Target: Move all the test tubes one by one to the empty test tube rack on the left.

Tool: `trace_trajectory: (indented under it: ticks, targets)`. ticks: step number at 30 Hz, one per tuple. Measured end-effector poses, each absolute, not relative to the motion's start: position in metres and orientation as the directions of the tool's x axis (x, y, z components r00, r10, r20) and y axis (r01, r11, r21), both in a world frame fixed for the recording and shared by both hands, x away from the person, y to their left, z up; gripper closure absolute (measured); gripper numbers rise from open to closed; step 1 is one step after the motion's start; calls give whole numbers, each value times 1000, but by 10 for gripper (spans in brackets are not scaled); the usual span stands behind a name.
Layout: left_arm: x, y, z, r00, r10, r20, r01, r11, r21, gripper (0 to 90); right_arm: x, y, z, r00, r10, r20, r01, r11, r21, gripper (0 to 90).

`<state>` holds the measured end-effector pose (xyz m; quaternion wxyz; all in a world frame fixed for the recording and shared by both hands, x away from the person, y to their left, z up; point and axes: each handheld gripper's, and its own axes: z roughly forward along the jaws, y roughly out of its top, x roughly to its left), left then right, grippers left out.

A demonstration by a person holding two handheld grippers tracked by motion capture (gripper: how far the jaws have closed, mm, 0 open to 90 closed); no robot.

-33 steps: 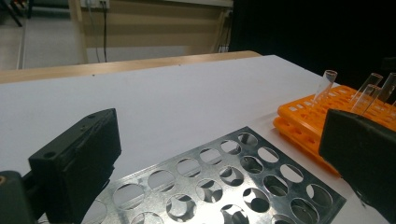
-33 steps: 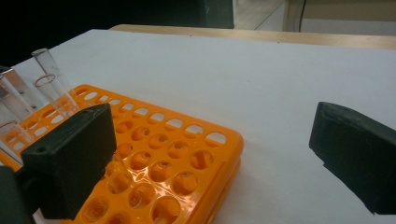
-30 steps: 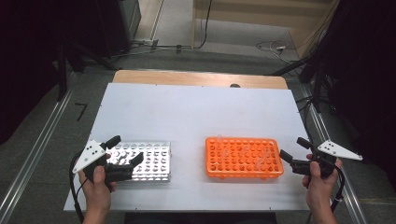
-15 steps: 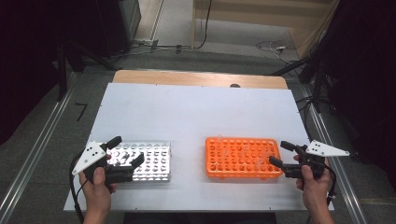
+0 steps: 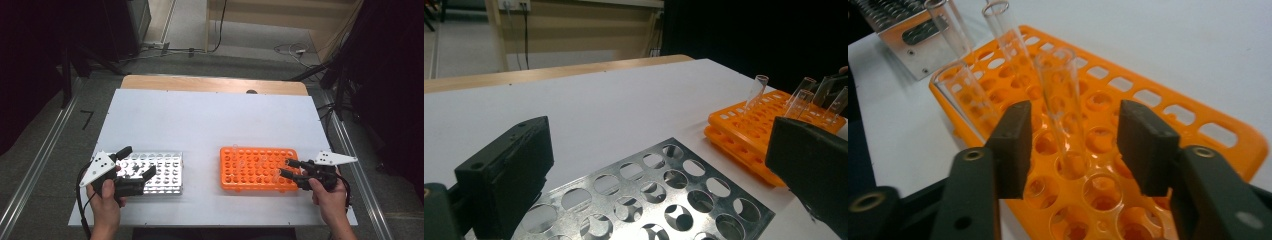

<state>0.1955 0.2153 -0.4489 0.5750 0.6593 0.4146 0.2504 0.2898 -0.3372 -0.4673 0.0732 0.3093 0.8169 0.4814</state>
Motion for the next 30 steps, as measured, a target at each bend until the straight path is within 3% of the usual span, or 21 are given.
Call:
trace_trajectory:
  ticks: [14,22,30]
  targets:
    - [194,215,-447,529,836,-145,254,7,967,0,289,-333,-475,-805,576,139,428,403,809,694]
    - [194,214,-447,528,836,-146,257,7,966,0,284,-329,-477,-817,571,83,383,428,819,713]
    - [193,210,-445,538,832,-136,245,0,969,0,286,-333,-481,-785,600,156,433,351,830,736]
